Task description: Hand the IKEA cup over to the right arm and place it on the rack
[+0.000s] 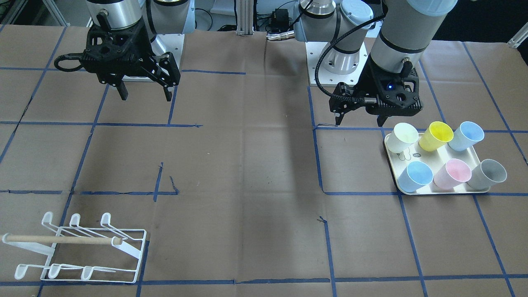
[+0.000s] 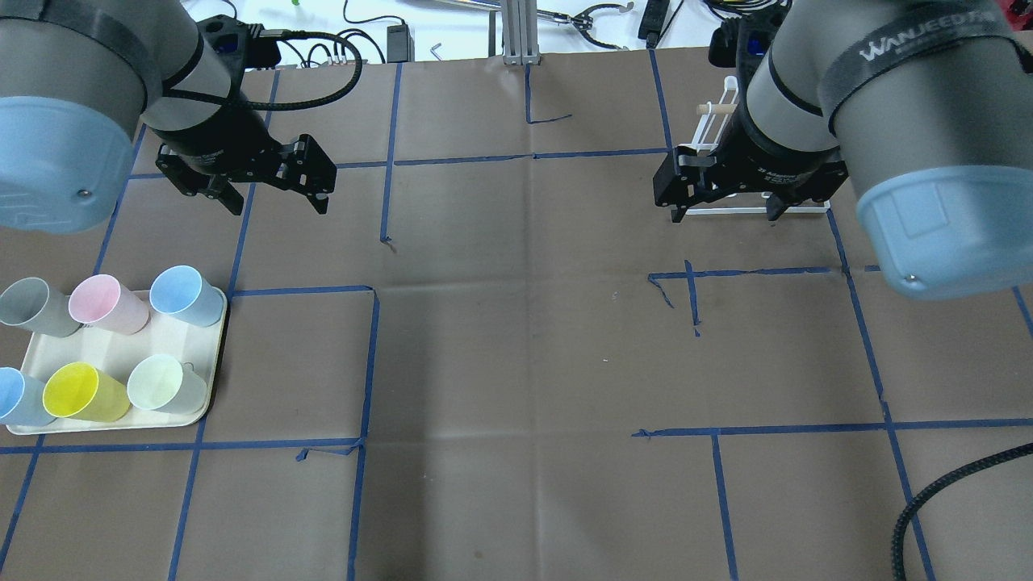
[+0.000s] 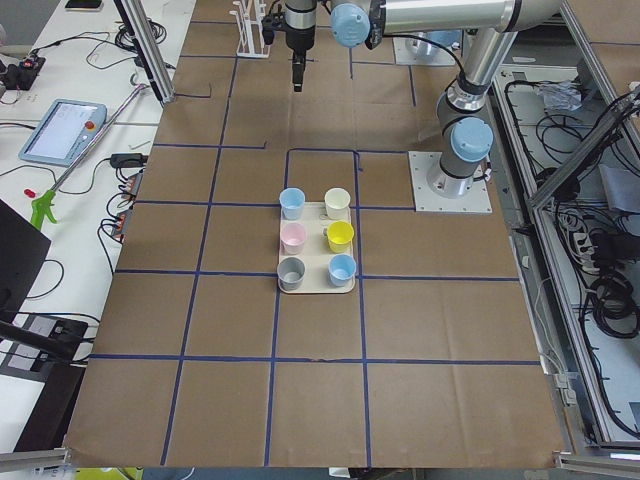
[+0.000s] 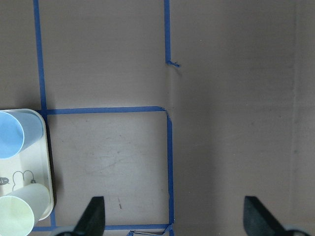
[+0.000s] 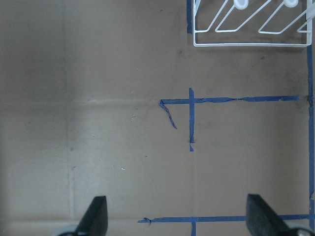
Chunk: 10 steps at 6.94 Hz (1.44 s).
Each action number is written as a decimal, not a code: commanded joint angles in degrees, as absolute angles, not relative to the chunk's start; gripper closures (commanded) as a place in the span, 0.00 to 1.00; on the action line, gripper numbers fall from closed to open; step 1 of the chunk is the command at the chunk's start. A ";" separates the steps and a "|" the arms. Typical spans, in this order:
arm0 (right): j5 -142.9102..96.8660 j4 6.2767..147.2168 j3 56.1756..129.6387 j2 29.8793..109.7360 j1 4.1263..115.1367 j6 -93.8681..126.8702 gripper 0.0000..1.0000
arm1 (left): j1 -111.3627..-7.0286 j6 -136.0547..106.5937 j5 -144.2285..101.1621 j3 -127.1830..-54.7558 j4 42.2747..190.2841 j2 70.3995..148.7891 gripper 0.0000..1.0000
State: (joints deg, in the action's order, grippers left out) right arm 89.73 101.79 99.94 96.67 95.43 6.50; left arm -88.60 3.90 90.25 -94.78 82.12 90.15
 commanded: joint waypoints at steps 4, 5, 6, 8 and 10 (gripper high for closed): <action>89.21 101.78 100.11 96.68 95.45 6.50 0.00 | -75.02 14.38 89.83 -95.36 80.24 90.70 0.00; 89.21 101.86 100.11 96.59 95.45 6.50 0.00 | -71.40 18.59 89.82 -95.45 80.24 90.88 0.00; 89.21 101.87 100.11 96.59 95.45 6.50 0.00 | -69.37 21.94 89.91 -95.62 80.24 91.05 0.00; 89.30 101.78 99.93 96.33 95.45 6.50 0.00 | -69.00 22.41 90.09 -95.80 80.24 91.49 0.00; 89.30 101.87 99.76 96.15 95.45 6.50 0.00 | -68.38 22.85 90.09 -96.41 77.37 93.85 0.01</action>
State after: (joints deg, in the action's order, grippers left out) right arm 89.25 101.84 99.82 96.30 95.45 6.50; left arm -68.74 22.44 90.08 -95.98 79.31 92.32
